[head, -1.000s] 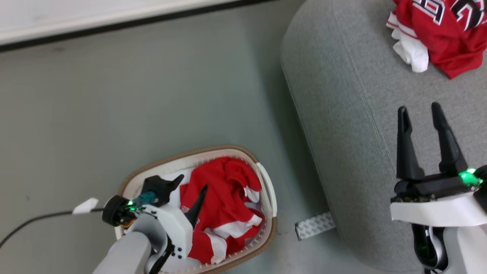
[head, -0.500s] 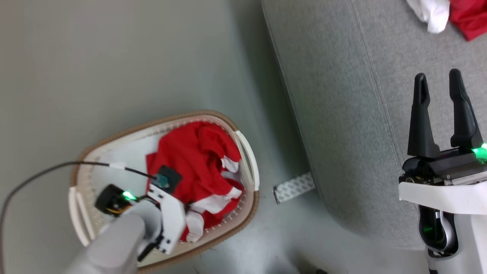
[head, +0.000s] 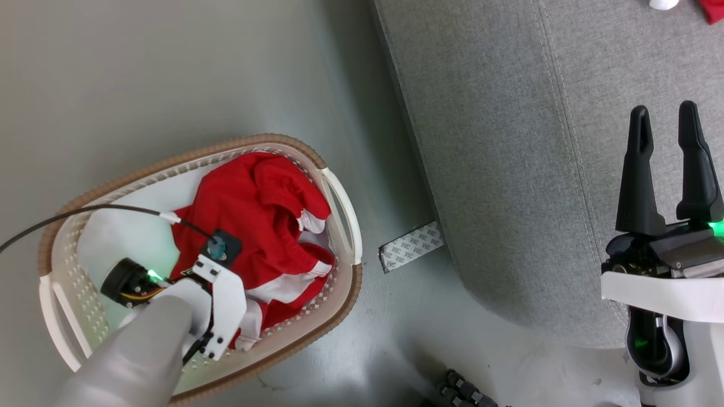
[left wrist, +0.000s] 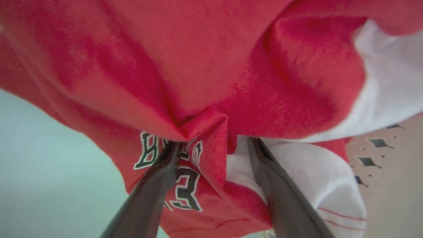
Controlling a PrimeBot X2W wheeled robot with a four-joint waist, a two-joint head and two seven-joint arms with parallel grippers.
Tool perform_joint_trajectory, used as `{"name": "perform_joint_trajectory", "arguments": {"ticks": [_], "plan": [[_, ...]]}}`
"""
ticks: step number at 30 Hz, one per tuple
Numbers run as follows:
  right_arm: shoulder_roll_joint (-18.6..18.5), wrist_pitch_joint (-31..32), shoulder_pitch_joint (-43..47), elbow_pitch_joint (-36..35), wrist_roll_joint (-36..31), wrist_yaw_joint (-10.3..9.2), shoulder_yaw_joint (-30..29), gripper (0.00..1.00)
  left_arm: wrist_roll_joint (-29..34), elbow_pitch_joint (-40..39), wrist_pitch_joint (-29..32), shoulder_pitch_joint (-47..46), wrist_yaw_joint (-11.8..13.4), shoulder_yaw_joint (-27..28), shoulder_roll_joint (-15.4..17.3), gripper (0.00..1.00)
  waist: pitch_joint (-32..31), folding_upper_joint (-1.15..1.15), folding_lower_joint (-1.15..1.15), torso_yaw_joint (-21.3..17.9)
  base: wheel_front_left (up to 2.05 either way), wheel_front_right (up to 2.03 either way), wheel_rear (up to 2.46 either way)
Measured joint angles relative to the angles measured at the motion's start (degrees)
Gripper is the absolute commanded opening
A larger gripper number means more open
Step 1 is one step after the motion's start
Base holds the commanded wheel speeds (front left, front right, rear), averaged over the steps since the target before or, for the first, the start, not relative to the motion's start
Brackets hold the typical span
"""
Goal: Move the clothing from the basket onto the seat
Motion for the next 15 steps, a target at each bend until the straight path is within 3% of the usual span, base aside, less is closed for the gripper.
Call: {"name": "perform_joint_trajectory", "arguments": {"ticks": [1,2,3,15], "plan": [[0.0,0.0,0.19,-0.07,0.2,0.0,-0.07,1.0,0.0,0.48,-0.04,-0.28,0.01,-0.34,-0.19,0.67,0.04,0.0,0.0,0.01,0.0,0.0,0.0],[0.0,0.0,0.41,-0.16,0.21,0.0,-0.15,1.0,-0.02,0.86,-0.3,-0.49,0.01,-0.64,-0.3,0.24,0.03,0.0,0.0,0.0,0.0,0.0,0.0],[0.0,0.0,0.63,-0.2,0.3,0.0,-0.26,1.0,-0.11,1.2,-0.6,-0.62,0.01,-0.86,-0.37,0.0,-0.01,0.0,0.0,-0.01,0.0,0.0,0.0],[0.0,0.0,0.2,0.59,0.35,0.0,-0.05,1.0,-3.46,3.19,-3.33,-1.5,0.0,-3.92,-1.23,0.0,-1.62,0.0,0.0,-0.42,0.0,0.0,0.0]]}}
